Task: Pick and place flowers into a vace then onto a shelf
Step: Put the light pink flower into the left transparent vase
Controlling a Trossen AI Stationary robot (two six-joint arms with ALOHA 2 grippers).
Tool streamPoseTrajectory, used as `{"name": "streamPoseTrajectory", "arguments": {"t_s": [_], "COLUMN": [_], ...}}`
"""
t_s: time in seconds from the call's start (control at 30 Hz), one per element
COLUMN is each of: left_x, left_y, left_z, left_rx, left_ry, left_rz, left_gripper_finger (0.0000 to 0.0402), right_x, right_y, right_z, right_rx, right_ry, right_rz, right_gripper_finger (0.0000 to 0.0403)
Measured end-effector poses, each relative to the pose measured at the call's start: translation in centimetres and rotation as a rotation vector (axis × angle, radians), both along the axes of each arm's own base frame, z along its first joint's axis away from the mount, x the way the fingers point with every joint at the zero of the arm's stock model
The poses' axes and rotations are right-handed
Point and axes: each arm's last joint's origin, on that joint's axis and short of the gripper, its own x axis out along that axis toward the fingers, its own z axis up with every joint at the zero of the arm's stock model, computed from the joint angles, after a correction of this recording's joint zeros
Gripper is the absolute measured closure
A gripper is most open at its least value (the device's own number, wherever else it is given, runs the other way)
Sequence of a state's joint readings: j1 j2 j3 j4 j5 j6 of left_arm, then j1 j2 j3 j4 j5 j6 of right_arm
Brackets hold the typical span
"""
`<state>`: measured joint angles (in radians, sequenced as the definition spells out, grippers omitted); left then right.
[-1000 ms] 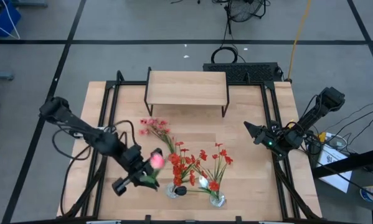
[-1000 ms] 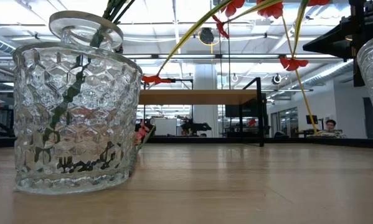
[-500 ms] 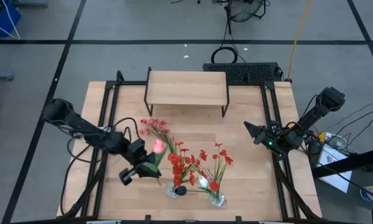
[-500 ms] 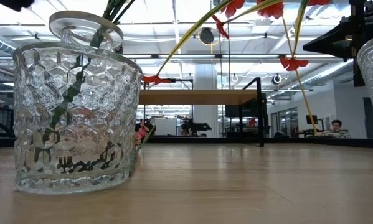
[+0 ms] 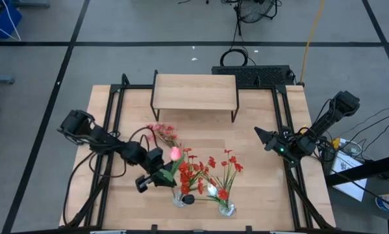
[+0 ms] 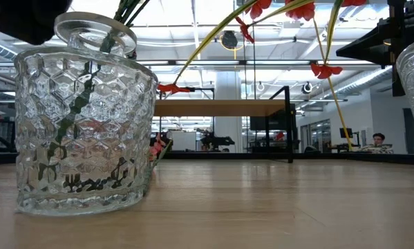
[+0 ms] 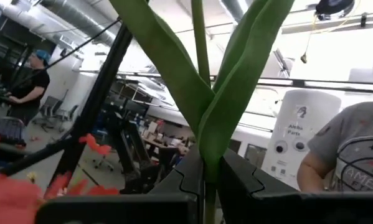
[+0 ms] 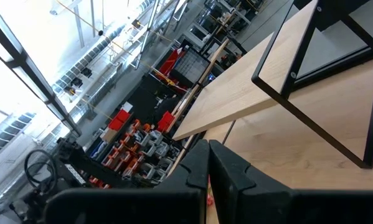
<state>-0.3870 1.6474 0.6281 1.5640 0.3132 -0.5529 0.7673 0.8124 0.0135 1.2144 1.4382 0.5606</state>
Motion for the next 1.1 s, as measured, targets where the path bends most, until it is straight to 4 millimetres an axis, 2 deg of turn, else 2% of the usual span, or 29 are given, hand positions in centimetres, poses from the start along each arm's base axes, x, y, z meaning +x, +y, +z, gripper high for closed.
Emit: {"name": "streamPoseTrajectory", "arguments": {"t_s": [0.3,0.6,0.87,1.1], "left_x": [0.2,0.9,0.8,1.2], "left_y": [-0.5,-0.9,-1.0,-1.3], "left_z": [-0.7,-2.5,-2.5,-3.8], "left_rx": [0.029,0.043,0.049,0.058], "left_ry": [-0.004,0.065,0.044,0.093], "left_rz": [0.064,0.085,0.109,0.114], "left_gripper_finger": [0.0366,0.0367,0.0366,0.0366], "right_x": [0.0,0.0,0.0,0.0], "right_y": [0.0,0.0,0.0,0.0], "right_z": [0.0,0.0,0.0,0.0], "right_rx": [0.0,0.0,0.0,0.0], "right_ry": [0.0,0.0,0.0,0.0], "right_rz": [0.0,0.0,0.0,0.0], "right_gripper_finger": [0.0399,0.0399,0.0399,0.0399]}}
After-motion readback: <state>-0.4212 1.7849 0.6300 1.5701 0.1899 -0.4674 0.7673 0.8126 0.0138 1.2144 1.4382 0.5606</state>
